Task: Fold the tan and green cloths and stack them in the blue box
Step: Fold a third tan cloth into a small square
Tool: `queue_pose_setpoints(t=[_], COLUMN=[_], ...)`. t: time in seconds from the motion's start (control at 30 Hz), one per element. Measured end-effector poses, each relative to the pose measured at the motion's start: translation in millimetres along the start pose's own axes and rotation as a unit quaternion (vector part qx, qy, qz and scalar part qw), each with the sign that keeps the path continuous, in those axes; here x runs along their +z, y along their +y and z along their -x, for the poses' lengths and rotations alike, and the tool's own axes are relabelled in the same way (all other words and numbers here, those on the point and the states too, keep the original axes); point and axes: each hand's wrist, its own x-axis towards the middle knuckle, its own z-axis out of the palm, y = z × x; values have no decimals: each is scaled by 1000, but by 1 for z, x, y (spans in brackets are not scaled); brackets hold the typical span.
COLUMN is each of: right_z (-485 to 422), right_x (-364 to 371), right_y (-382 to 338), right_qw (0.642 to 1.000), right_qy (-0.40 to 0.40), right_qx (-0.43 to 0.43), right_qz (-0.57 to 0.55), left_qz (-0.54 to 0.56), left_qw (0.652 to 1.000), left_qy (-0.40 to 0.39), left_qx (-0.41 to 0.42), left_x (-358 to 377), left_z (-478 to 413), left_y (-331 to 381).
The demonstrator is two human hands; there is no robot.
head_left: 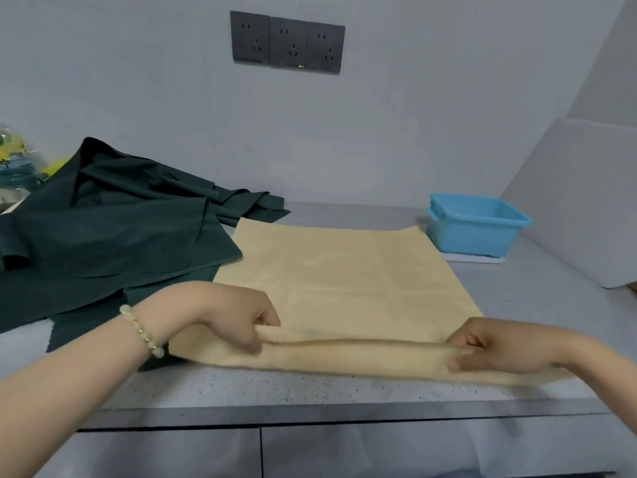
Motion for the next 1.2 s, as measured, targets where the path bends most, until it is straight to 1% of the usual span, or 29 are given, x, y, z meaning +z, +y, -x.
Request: queue_pose_setpoints(t=[0.07,0.1,0.17,0.2,0.3,0.37,0.43,0.5,0.6,0.7,0.77,0.87,1.0,1.2], right_z=[7,8,1,-5,-34,-55,-74,-87,-103,-114,-121,-128,-134,-141], right_x=[-9,-15,-27,-33,-51,-59,-62,-61,-55,-48,-46,-46,-47,-45], right_y=[-2,-2,0,2,11,17,24,32,45,54,58,59,60,64], right_qw=[998,998,999,1000,991,985,985,987,976,955,945,938,933,929], right_qy=[-50,-57,-29,2,96,121,120,130,203,280,310,331,341,352], right_qx=[14,19,22,23,46,74,90,89,76,77,81,80,89,97], right_qz=[-20,-27,-20,-4,77,100,81,36,-19,-59,-67,-68,-72,-58], left_qz=[23,30,25,18,-1,-9,1,22,66,139,147,139,171,162], left_qw=[998,997,998,999,997,990,986,983,972,950,940,932,914,908], left_qy=[-59,-72,-64,-45,73,133,161,171,214,276,303,329,360,376], left_qx=[18,18,11,8,-26,-49,-51,-59,-68,-53,-54,-68,-80,-86], left_x=[-10,-14,-24,-29,-40,-44,-43,-36,-21,-11,-9,-8,-7,-3], left_z=[2,1,-5,-9,-32,-52,-70,-85,-100,-107,-109,-112,-117,-128], left_y=[0,-2,-9,-12,-26,-37,-48,-59,-71,-74,-73,-73,-75,-77])
